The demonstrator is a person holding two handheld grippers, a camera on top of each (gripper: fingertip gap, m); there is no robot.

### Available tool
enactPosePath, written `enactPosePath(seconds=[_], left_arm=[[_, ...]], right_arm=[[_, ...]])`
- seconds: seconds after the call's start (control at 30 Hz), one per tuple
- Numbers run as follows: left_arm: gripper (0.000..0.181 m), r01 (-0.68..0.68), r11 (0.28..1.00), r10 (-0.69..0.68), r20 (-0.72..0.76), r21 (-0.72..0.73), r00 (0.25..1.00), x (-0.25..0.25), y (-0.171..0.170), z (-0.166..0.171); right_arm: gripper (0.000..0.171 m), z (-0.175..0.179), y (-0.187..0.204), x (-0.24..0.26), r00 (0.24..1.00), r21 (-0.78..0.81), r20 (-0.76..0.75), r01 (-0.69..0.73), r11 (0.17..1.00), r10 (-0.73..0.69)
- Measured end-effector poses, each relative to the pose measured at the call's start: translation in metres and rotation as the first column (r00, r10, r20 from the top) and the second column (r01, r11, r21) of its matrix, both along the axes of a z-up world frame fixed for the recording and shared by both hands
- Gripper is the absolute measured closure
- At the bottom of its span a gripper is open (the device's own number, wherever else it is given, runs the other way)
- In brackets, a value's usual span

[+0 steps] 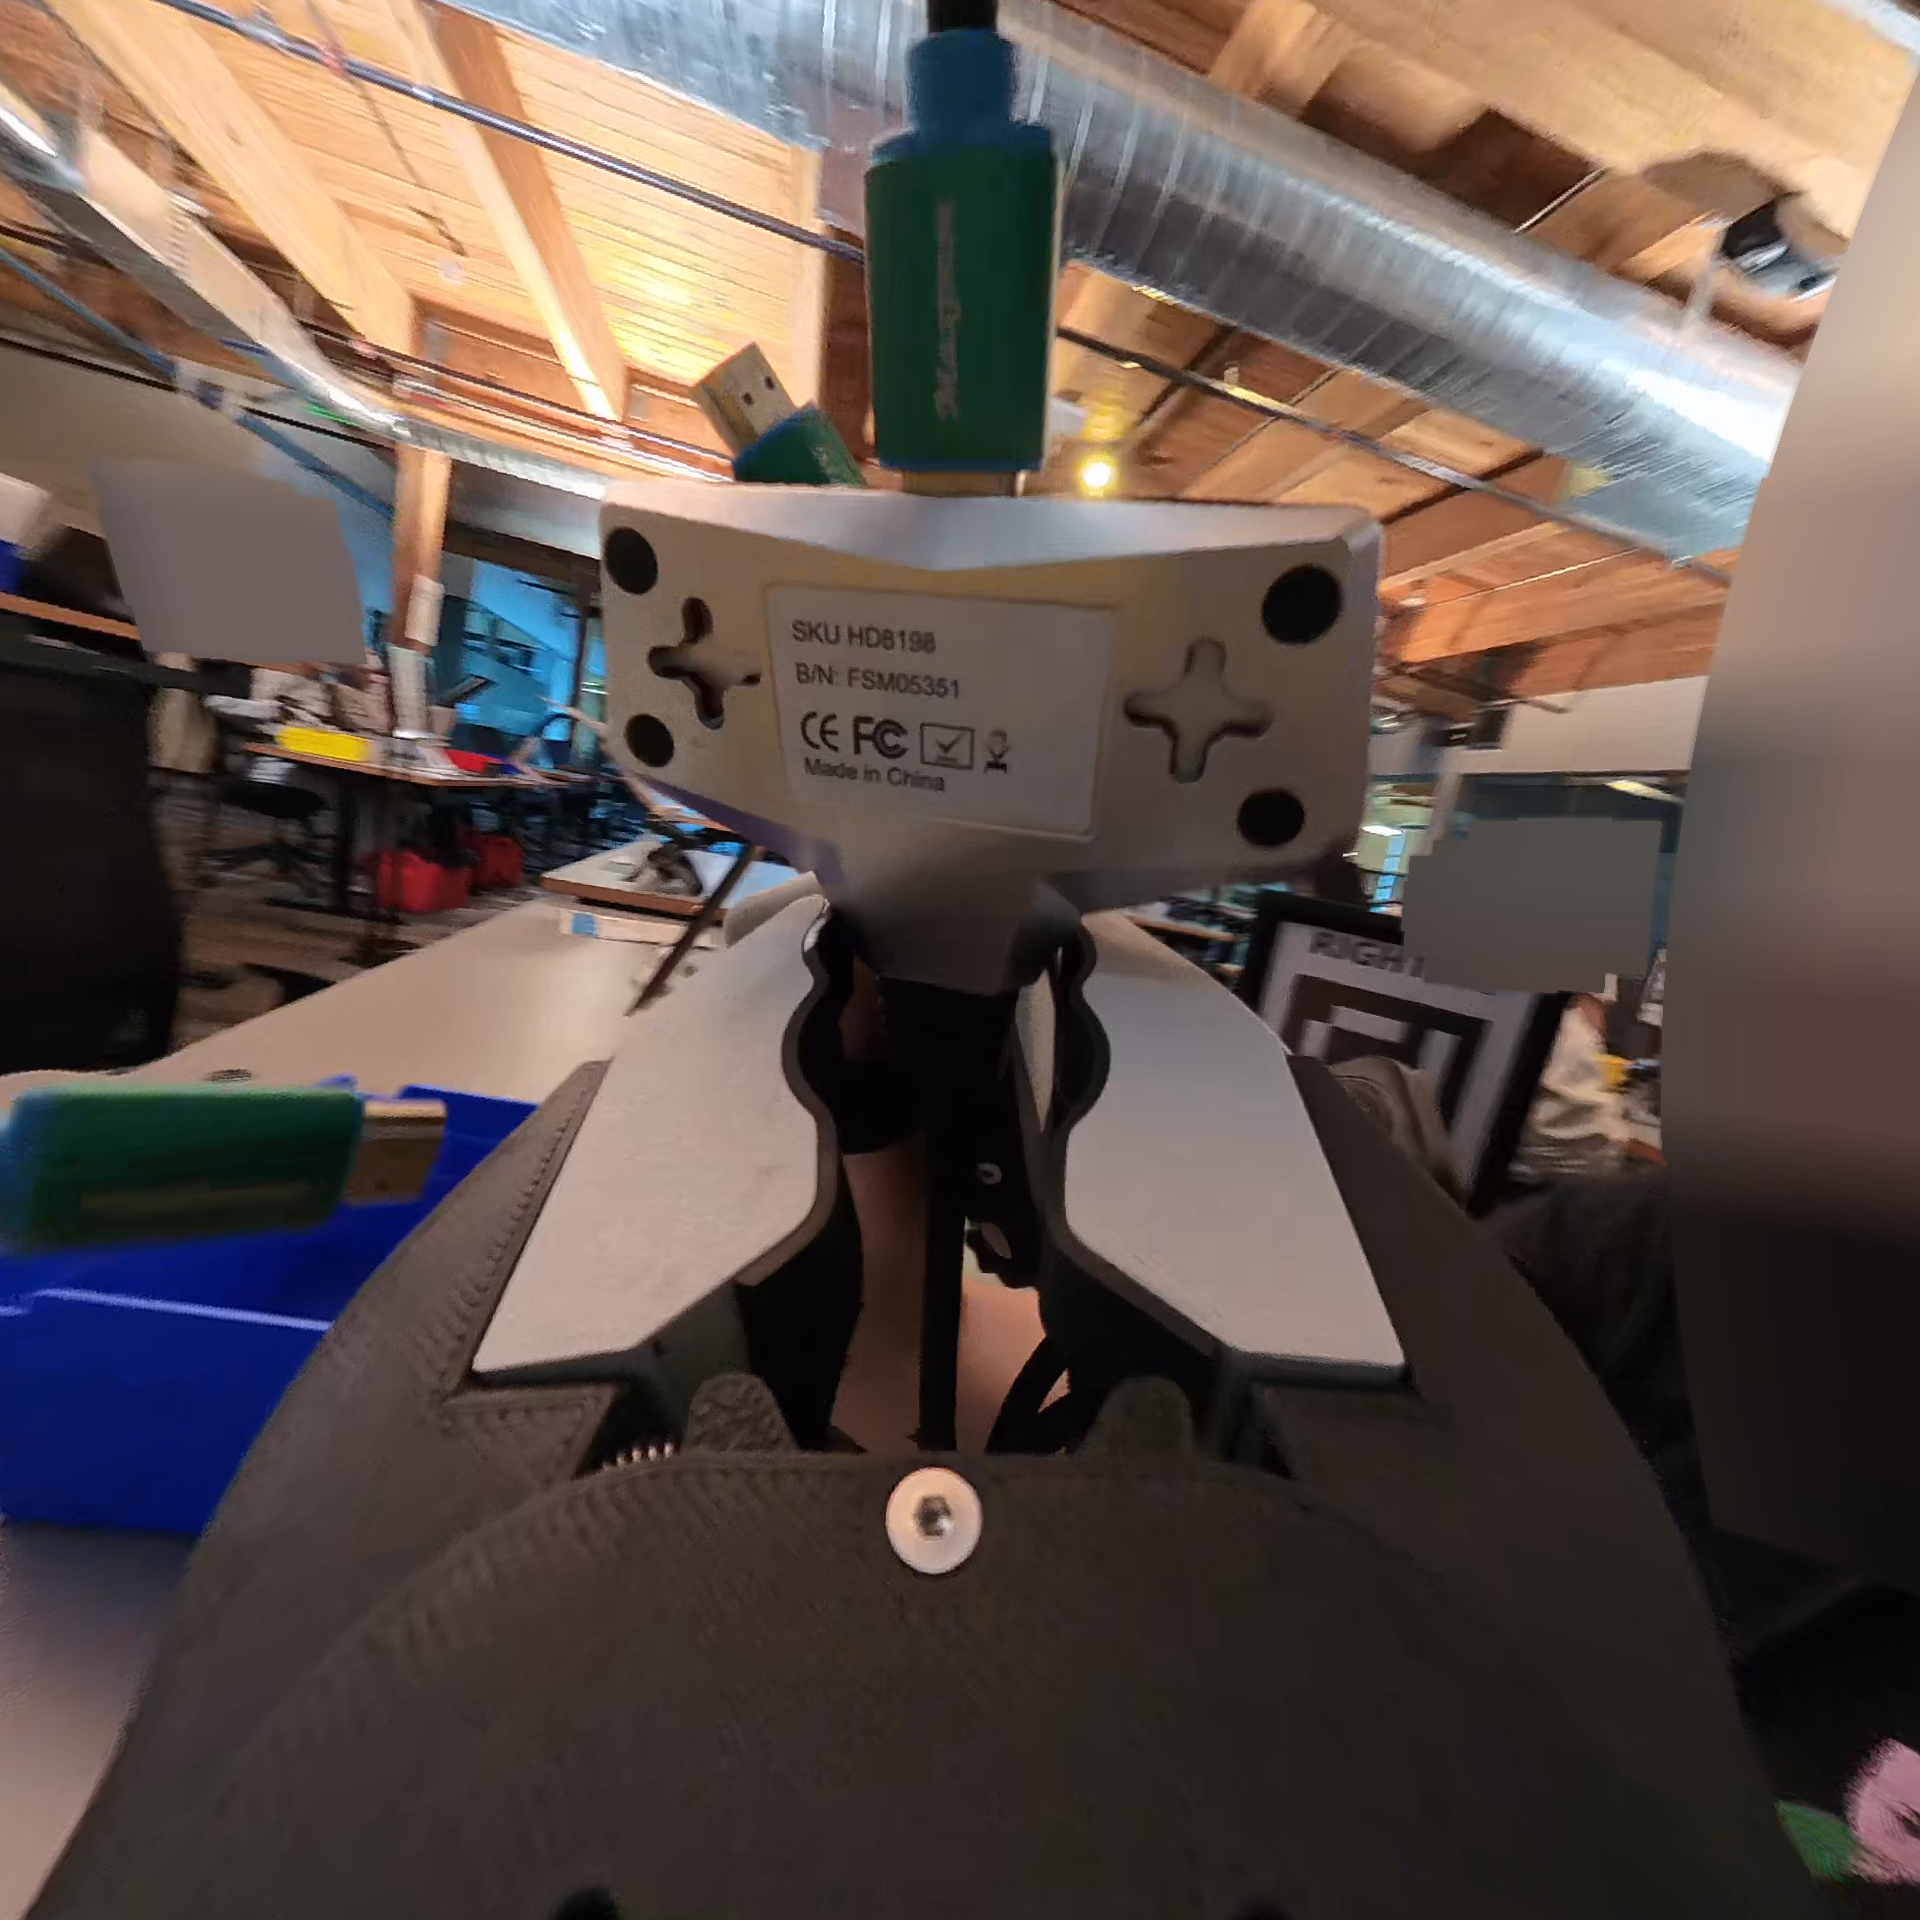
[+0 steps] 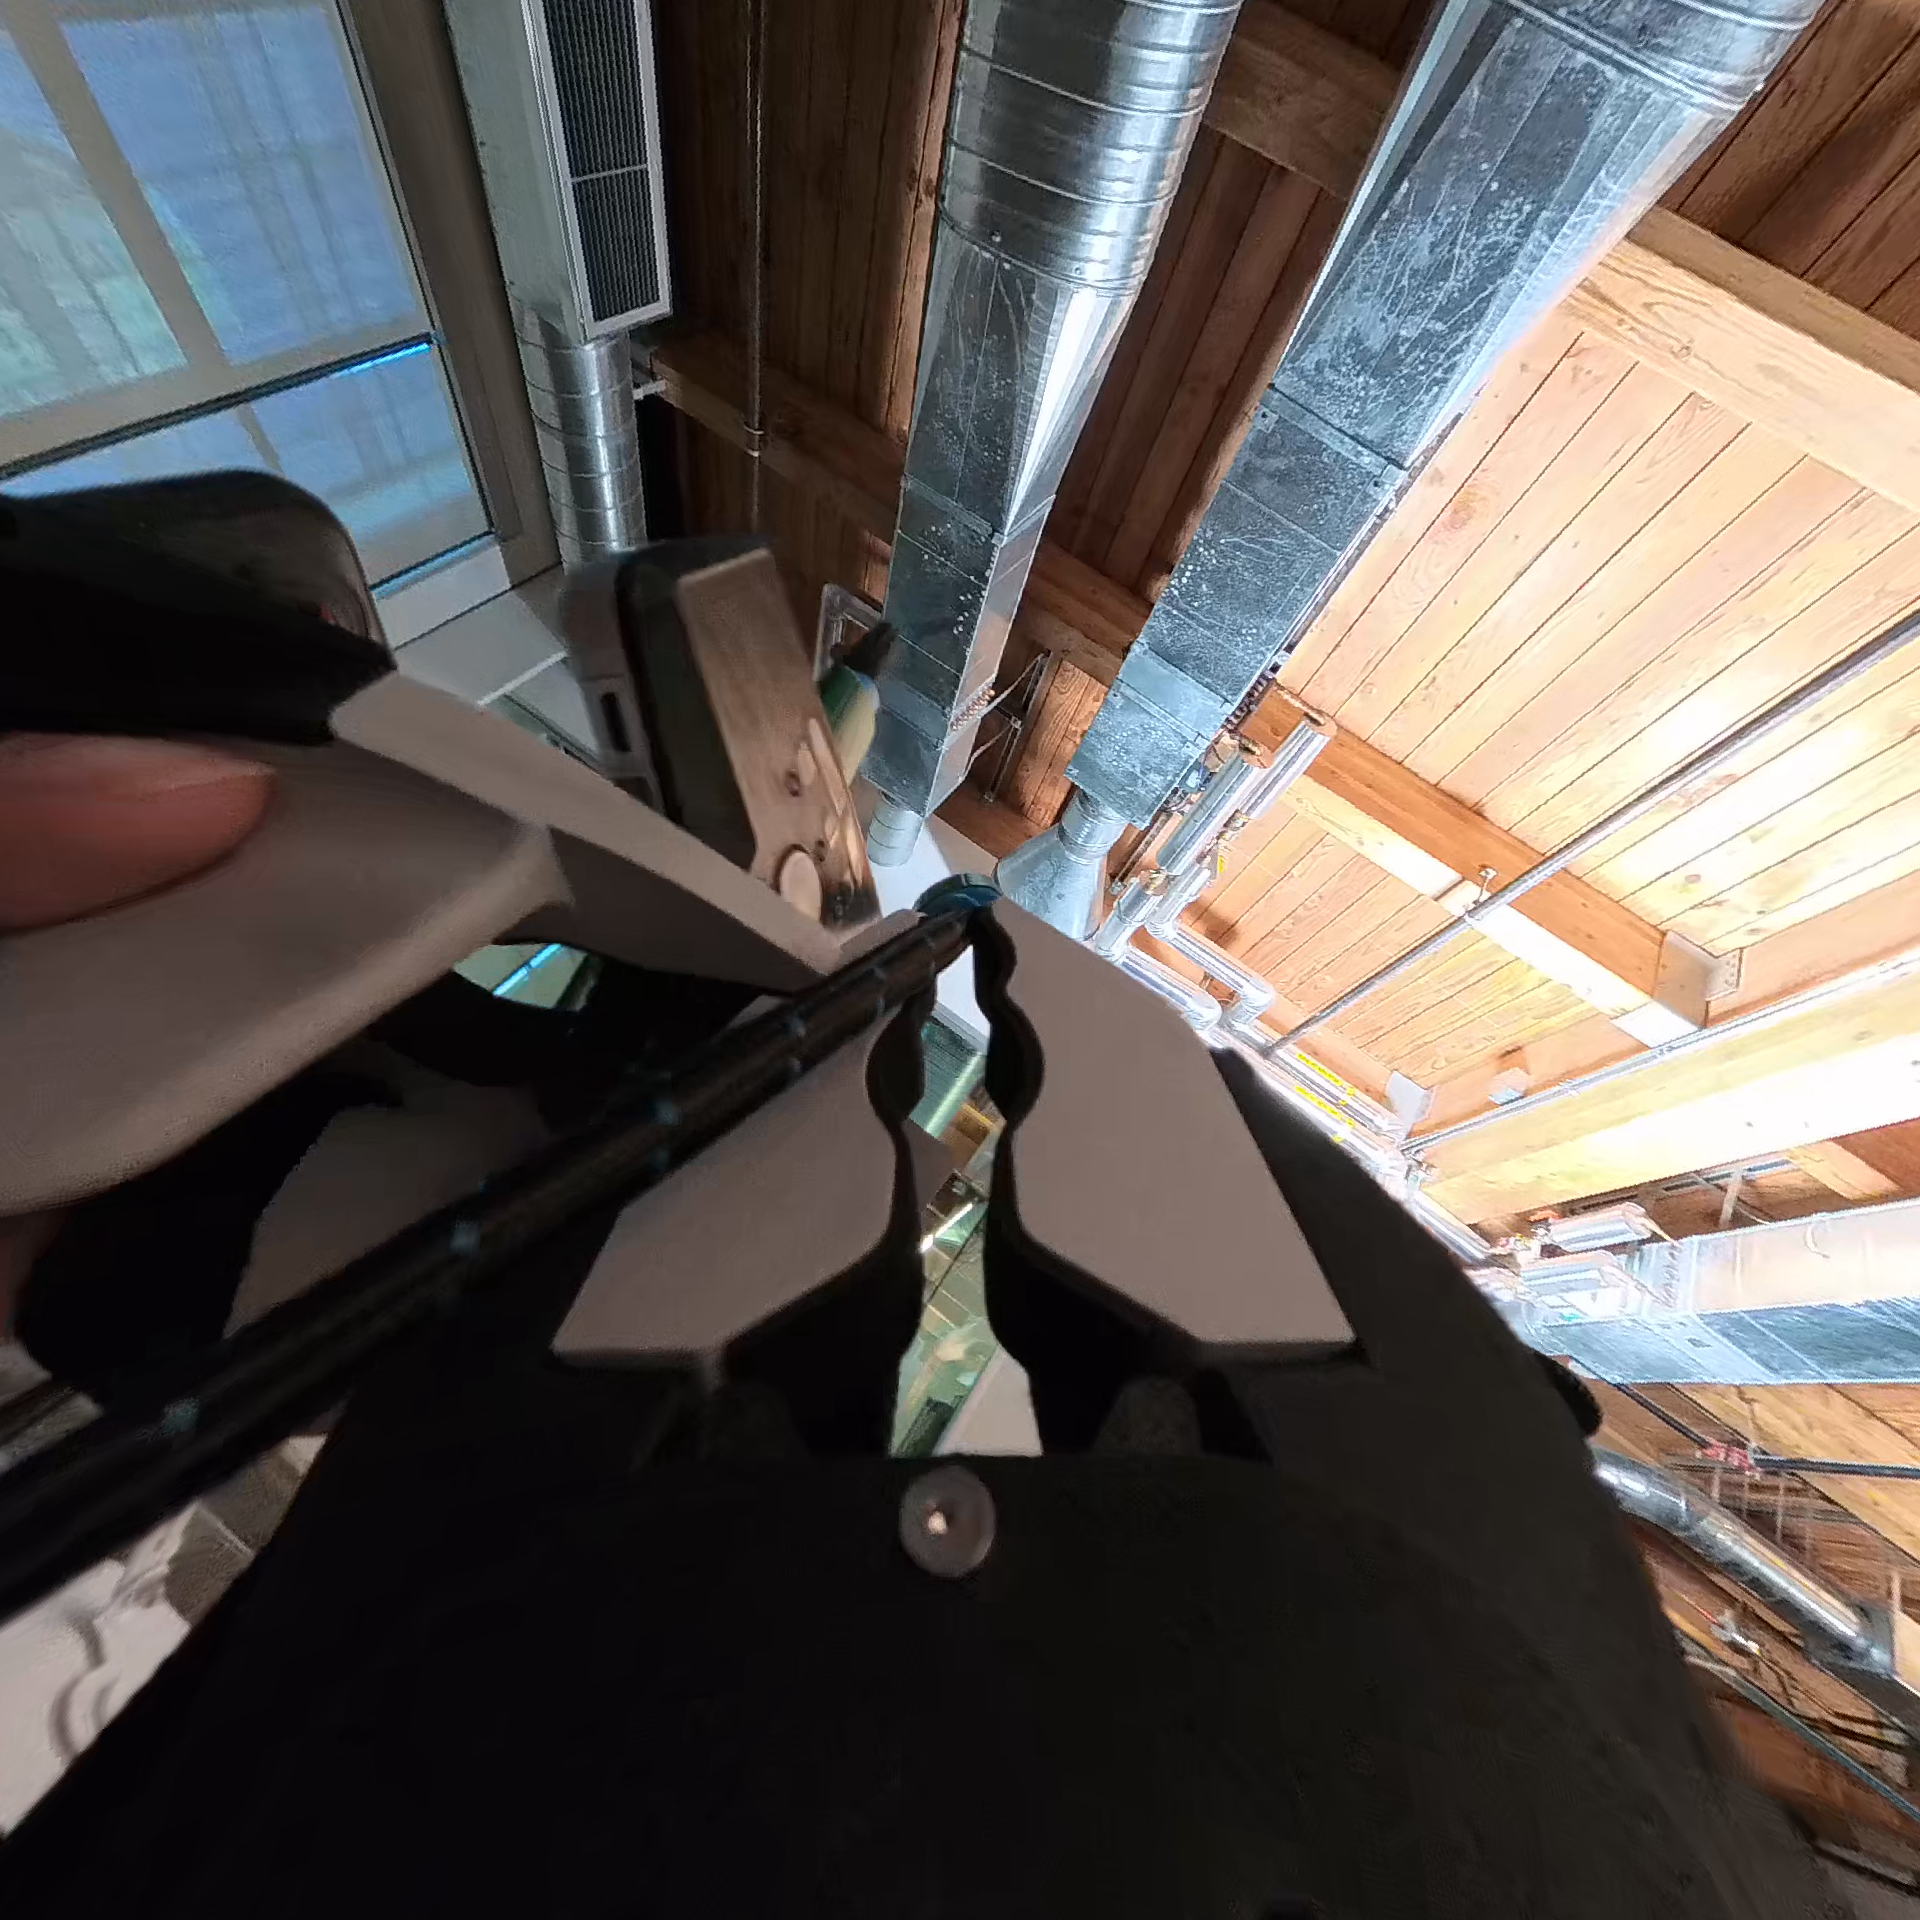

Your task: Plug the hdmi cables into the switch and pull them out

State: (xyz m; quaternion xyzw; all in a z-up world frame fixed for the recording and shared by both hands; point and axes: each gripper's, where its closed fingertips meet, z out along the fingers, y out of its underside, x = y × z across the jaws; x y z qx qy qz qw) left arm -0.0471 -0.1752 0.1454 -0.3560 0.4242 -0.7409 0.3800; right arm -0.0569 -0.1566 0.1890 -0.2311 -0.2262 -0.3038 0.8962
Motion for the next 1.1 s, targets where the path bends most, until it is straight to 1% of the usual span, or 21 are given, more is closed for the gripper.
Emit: enactPosePath(seconds=[0.03,0.1,0.17,0.27,0.37,0.47,0.53,0.6,0.67,0.73,0.87,1.07,1.1], left_arm=[[0.144,-0.028,1.0,0.028,-0.005,0.01,1.0,0.002,0.002,0.0],[0.146,-0.098,0.994,0.099,-0.02,0.044,0.995,0.003,0.005,-0.003],[0.147,-0.137,0.988,0.139,-0.024,0.074,0.99,0.003,0.004,-0.004],[0.148,-0.141,0.987,0.146,-0.066,0.076,0.987,0.005,0.007,-0.005],[0.148,-0.158,0.98,0.171,-0.113,0.118,0.979,0.002,0.012,-0.007],[0.149,-0.206,0.952,0.244,-0.158,0.227,0.957,-0.002,0.02,-0.007],[0.148,-0.228,0.919,0.301,-0.2,0.32,0.932,-0.005,0.024,-0.01],[0.149,-0.272,0.884,0.363,-0.19,0.38,0.912,-0.01,0.028,-0.009],[0.149,-0.302,0.878,0.384,-0.169,0.371,0.908,-0.012,0.029,-0.004],[0.149,-0.337,0.877,0.404,-0.148,0.342,0.903,-0.013,0.032,-0.002],[0.148,-0.364,0.879,0.413,-0.11,0.308,0.904,-0.016,0.033,0.004],[0.149,-0.276,0.922,0.321,-0.138,0.271,0.937,-0.023,0.016,0.01],[0.149,-0.258,0.932,0.3,-0.14,0.253,0.944,-0.024,0.015,0.012]], right_arm=[[0.162,0.0,0.001,0.0,1.0,0.003,0.001,0.011,1.0,-0.011],[0.161,-0.001,0.002,0.001,1.0,-0.001,-0.004,0.022,1.0,-0.022],[0.161,-0.001,0.003,0.001,1.0,-0.013,-0.018,-0.004,1.0,0.004],[0.162,-0.002,0.006,0.002,1.0,-0.034,0.002,-0.007,0.999,0.008],[0.164,-0.005,0.012,0.001,0.999,-0.079,0.001,-0.033,0.996,0.033],[0.164,-0.008,0.017,0.002,0.999,-0.115,-0.001,-0.047,0.992,0.047],[0.165,-0.01,0.022,0.004,0.997,-0.15,-0.022,-0.073,0.986,0.071],[0.164,-0.014,0.027,0.003,0.993,-0.183,-0.057,-0.114,0.976,0.105],[0.164,-0.02,0.03,-0.004,0.991,-0.197,-0.055,-0.128,0.972,0.12],[0.163,-0.023,0.028,-0.012,0.995,-0.17,-0.029,-0.097,0.981,0.094],[0.164,-0.017,0.021,-0.01,0.995,-0.138,-0.036,-0.093,0.986,0.089],[0.164,-0.002,-0.002,-0.006,0.986,-0.066,-0.009,-0.165,0.984,0.164],[0.164,0.001,-0.008,-0.006,0.979,-0.06,-0.011,-0.202,0.978,0.202]])
